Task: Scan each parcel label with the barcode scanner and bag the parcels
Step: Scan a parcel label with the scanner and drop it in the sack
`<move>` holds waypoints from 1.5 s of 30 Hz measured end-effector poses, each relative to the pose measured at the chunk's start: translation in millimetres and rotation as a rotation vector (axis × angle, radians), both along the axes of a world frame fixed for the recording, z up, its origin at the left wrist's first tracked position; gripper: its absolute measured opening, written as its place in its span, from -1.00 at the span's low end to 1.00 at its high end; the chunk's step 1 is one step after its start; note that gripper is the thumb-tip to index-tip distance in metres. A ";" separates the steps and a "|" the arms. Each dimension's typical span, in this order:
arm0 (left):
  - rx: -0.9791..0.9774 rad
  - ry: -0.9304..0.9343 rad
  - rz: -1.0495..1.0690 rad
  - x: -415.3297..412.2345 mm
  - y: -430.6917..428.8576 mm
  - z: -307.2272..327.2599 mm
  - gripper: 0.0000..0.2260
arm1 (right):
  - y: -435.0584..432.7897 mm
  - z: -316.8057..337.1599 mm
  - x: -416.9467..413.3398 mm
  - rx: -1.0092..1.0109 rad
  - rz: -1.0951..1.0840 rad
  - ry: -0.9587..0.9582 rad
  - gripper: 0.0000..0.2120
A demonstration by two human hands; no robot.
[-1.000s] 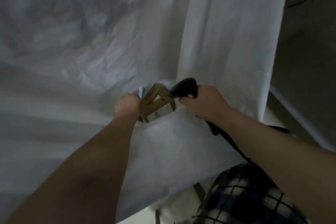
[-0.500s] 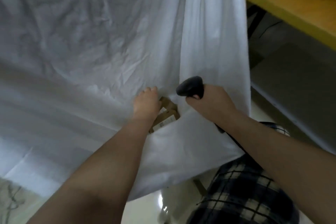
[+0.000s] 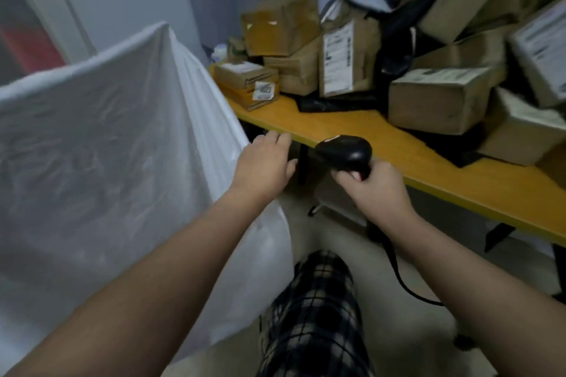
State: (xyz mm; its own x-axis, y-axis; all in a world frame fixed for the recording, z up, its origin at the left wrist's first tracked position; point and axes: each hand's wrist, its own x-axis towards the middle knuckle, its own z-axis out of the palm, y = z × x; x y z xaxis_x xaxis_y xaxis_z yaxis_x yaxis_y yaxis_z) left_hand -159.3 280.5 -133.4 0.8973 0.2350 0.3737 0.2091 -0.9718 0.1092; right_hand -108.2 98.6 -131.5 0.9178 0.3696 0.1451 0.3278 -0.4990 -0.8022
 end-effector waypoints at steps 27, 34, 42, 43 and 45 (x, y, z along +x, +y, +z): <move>-1.203 -0.095 0.147 195.5 -19.0 34.5 -0.23 | -36.3 32.1 109.6 0.218 -0.209 -0.057 -0.78; -1.127 -0.182 0.227 186.1 -30.1 41.8 -0.13 | -42.4 33.2 107.0 0.228 -0.232 -0.042 -0.73; -0.981 -0.255 0.268 134.6 -39.5 43.6 -0.12 | -50.4 35.8 88.0 0.265 -0.232 -0.053 -0.79; -0.947 -0.260 0.279 124.8 -42.1 42.2 -0.08 | -50.7 35.0 84.3 0.276 -0.228 -0.044 -0.78; -0.892 -0.263 0.296 107.1 -47.6 36.3 -0.03 | -51.7 33.1 74.3 0.344 -0.201 -0.013 -0.78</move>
